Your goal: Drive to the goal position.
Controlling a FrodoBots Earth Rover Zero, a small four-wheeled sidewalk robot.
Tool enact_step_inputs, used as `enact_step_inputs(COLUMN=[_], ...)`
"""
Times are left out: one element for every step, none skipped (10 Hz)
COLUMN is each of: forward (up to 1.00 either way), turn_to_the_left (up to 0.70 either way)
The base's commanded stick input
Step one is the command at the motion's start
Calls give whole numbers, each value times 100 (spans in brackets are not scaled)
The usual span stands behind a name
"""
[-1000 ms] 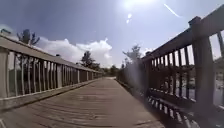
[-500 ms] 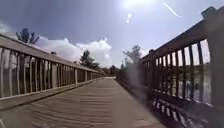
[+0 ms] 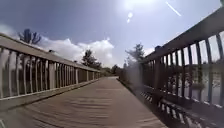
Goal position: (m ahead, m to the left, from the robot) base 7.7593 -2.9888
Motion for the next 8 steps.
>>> enact_step_inputs(forward=[45,45,45,45,45,45,45,45], turn_to_the_left=[2,2,2,2,2,2,2,2])
